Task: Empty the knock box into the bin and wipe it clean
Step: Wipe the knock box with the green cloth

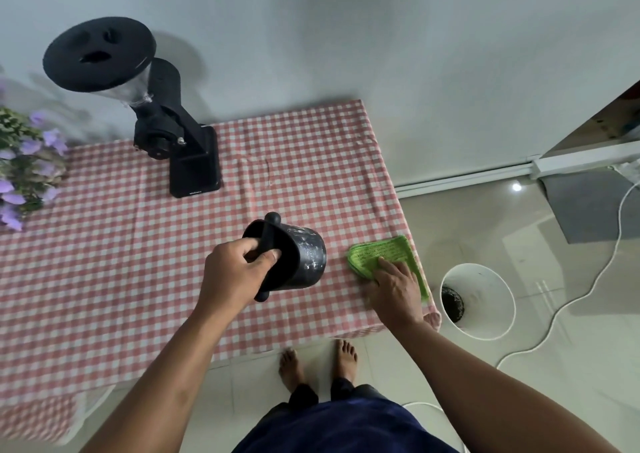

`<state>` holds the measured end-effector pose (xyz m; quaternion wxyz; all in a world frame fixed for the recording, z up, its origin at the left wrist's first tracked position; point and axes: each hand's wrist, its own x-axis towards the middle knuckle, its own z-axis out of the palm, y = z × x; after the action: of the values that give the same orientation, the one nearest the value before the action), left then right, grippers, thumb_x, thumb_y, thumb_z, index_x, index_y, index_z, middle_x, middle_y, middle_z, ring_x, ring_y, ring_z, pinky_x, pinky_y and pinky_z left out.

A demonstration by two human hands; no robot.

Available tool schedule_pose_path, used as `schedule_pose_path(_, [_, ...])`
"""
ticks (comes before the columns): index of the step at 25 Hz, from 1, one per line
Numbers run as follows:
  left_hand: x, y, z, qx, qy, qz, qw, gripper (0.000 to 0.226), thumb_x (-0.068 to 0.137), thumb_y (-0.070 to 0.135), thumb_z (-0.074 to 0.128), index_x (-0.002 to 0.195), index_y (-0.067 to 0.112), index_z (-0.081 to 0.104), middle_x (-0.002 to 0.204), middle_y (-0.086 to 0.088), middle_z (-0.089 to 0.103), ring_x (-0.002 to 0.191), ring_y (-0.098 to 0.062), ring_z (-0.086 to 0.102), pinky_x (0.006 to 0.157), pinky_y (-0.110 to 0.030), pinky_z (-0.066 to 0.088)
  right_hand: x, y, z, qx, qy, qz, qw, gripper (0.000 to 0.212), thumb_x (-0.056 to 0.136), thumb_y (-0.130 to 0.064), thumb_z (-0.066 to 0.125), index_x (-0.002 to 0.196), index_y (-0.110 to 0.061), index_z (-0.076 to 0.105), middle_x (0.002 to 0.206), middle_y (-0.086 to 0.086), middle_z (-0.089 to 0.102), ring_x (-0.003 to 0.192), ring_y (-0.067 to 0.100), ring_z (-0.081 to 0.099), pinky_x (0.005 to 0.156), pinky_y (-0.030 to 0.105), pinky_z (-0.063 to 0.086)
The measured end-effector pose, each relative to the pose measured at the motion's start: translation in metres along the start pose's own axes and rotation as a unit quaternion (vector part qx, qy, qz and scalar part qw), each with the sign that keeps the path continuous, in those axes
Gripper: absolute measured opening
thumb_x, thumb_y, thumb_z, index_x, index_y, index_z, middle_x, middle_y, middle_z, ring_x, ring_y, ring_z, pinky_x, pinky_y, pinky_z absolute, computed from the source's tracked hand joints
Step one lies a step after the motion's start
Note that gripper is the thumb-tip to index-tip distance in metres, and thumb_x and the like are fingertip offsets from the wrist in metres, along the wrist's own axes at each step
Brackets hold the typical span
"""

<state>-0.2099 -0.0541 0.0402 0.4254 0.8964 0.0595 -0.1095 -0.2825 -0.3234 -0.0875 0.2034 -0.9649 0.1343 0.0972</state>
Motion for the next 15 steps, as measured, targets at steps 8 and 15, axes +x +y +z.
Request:
schedule_pose_path(8, [0.001,0.003,-0.007,-0.082,0.030,-0.053,0.995,0.009,0.093,0.029,0.079,0.091,0.022,0.082,0.065,0.007,0.078,0.059,-0.008,0.075,0.047,-0.016,0.053,-0.027,-0.065,-0.088,0.397,0.153,0.067,0.902,0.018,0.097,-0.012,0.066,0.103,-0.026,0.077,0.084,-0.013,0.075,0.074,-0.002,0.070,0.056,0.017,0.052])
schedule_pose_path(15, [0.000,0.030,-0.016,-0.196,0.058,-0.077,0.976,0.022,0.091,0.027,0.083,0.068,0.025,0.083,0.058,0.001,0.076,0.053,-0.013,0.070,0.047,-0.023,0.051,-0.052,-0.129,-0.069,0.260,0.263,-0.271,0.889,0.020,0.091,-0.020,0.080,0.106,-0.007,0.085,0.146,0.014,0.067,0.112,0.035,0.067,0.090,0.042,0.057])
